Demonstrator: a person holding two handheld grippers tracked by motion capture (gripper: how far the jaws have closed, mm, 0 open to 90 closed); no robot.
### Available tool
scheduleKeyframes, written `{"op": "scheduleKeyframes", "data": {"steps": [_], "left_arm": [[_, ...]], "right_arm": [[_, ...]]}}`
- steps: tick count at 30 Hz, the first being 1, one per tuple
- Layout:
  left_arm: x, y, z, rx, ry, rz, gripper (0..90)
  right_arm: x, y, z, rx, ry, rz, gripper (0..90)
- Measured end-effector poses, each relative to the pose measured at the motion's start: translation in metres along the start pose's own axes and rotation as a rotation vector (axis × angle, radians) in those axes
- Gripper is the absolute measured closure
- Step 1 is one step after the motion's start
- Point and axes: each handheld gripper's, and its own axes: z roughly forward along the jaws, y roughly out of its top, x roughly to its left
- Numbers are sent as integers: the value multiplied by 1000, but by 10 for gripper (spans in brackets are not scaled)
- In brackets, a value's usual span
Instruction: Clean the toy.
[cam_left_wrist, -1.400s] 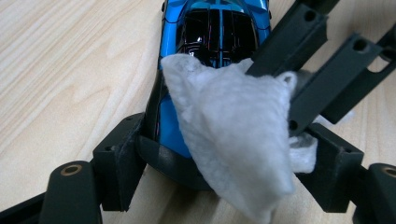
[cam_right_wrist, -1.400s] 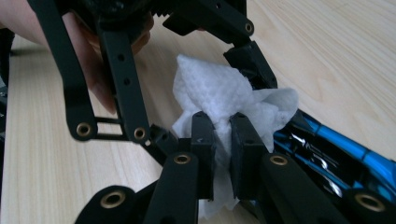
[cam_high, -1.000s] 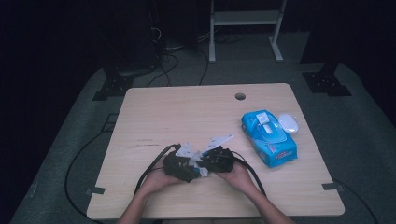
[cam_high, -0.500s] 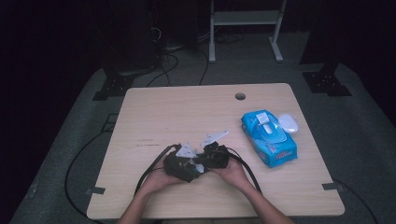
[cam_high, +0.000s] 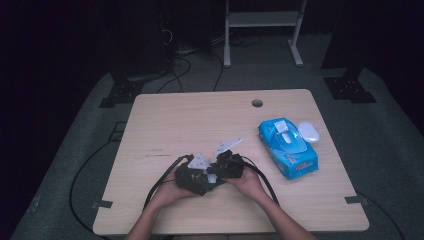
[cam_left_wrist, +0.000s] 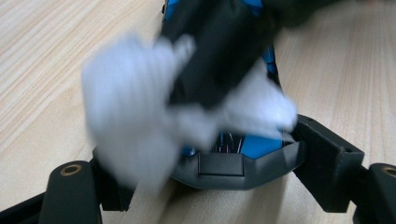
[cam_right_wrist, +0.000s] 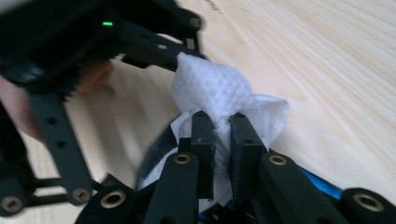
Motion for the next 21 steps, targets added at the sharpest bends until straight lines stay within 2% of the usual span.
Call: {"op": "scheduleKeyframes", "data": {"steps": [2,6,8,9,18,21], "left_arm": [[1,1,1,3,2,12,240],[0,1,1,3,3,11,240],[0,0,1,-2,1,8,240],[1,0,1,-1,0,9,240],[0,0,1,2,3,15,240],[1,0,1,3,2,15,240]], "right_arm": [[-9,-2,-9,1,-53,3,814],[-28,-10,-23,1,-105,37,814],[-36,-15,-27,4,-116,58,814],[-39,-17,-29,8,-125,53,814],[-56,-38,-50,37,-179,91,814],[-57,-44,-56,51,-179,97,812]]}}
